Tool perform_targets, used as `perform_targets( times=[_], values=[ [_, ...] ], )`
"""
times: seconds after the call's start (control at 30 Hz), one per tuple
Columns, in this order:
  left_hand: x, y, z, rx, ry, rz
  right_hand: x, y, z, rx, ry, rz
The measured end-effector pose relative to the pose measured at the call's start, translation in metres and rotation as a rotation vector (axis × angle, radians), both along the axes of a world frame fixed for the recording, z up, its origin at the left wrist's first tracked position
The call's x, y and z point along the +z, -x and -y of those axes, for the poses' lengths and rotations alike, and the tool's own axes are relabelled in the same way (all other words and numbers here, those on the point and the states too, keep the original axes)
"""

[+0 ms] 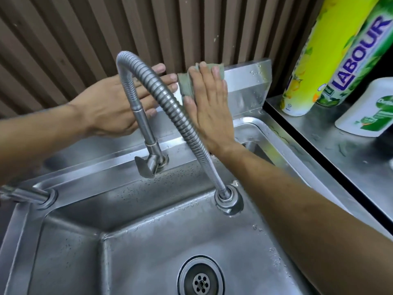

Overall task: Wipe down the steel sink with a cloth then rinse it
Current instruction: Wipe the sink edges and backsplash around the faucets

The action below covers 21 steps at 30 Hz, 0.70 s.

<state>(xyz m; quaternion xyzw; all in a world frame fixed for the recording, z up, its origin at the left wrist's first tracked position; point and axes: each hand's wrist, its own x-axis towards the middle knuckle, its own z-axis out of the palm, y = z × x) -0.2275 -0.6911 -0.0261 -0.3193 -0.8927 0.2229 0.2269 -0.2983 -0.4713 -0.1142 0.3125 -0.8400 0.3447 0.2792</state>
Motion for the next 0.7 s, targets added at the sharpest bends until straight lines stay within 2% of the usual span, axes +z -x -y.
perform_targets(
  times=[0.1, 0.17, 0.27, 0.33, 0.43, 0.5, 0.57, 0.63, 0.7],
  values=[
    [-0.001, 0.005, 0.0, -0.032, 0.036, 0.019, 0.008, 0.024, -0.015, -0.204, 0.242, 0.117],
    [0.002, 0.015, 0.0, -0.03, 0.114, 0.048, 0.014, 0.028, -0.013, -0.267, 0.347, 0.185],
    [0.005, 0.028, -0.004, -0.063, 0.172, 0.042, 0.013, 0.009, 0.003, -0.156, 0.277, 0.158],
    [0.0, 0.033, -0.016, -0.126, 0.125, -0.044, 0.004, 0.001, 0.002, -0.055, 0.19, 0.118],
    [-0.003, 0.033, -0.025, -0.134, 0.07, -0.09, 0.01, 0.028, -0.02, -0.191, 0.299, 0.137],
    [-0.004, 0.032, -0.015, -0.114, 0.127, -0.008, 0.02, 0.052, -0.033, -0.336, 0.44, 0.243],
    [0.0, 0.032, -0.006, -0.105, 0.162, 0.047, 0.028, 0.055, -0.03, -0.384, 0.53, 0.321],
    [0.002, 0.031, -0.003, -0.063, 0.157, 0.11, 0.023, 0.033, -0.008, -0.321, 0.527, 0.31],
    [0.006, 0.027, -0.007, -0.066, 0.125, 0.143, 0.01, 0.005, 0.005, -0.194, 0.39, 0.234]
  ],
)
